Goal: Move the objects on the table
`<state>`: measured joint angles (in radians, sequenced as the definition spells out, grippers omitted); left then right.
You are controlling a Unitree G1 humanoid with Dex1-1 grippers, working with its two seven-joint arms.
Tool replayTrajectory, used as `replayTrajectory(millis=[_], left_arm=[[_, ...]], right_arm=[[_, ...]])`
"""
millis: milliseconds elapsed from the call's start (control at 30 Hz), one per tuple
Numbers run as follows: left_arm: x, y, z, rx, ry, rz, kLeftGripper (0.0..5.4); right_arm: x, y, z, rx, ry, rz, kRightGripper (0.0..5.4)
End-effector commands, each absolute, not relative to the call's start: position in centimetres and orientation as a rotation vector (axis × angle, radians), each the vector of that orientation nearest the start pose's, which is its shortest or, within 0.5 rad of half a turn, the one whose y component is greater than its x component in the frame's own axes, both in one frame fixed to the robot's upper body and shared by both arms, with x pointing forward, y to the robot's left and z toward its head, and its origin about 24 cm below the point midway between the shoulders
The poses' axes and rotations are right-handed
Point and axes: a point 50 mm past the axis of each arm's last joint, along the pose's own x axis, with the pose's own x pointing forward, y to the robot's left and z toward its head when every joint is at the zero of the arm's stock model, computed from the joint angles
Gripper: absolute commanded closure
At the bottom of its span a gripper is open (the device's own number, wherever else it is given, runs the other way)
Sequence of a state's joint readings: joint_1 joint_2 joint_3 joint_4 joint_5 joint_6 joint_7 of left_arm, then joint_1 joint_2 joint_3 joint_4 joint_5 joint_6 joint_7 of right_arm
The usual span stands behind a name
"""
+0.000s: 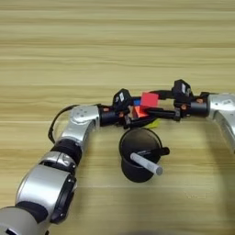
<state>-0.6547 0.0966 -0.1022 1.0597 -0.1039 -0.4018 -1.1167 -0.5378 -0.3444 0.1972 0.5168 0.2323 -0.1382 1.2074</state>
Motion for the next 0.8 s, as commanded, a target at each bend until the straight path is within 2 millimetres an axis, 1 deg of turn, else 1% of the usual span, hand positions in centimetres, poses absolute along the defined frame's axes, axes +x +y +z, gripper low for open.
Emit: replayTrajectory(millis=[33,167,400,800], left_arm=[[32.6,8.0,4.2,0.122,0.010,-1.262,2.11],[32.4,8.2,3.3,0.173,0.050,-1.234,2.11],[32.1,8.3,2.4,0.154,0.075,-1.202,2.12],[31.7,8.2,1.9,0.117,0.077,-1.203,2.12]], right_arm=[[31.4,-12.7,7.1,-0.270,0.071,1.348,3.15],[31.6,-12.7,6.6,-0.272,0.086,1.331,3.15],[31.9,-12.7,6.2,-0.265,0.086,1.316,3.15],[32.0,-12.6,5.7,-0.263,0.094,1.304,3.15]])
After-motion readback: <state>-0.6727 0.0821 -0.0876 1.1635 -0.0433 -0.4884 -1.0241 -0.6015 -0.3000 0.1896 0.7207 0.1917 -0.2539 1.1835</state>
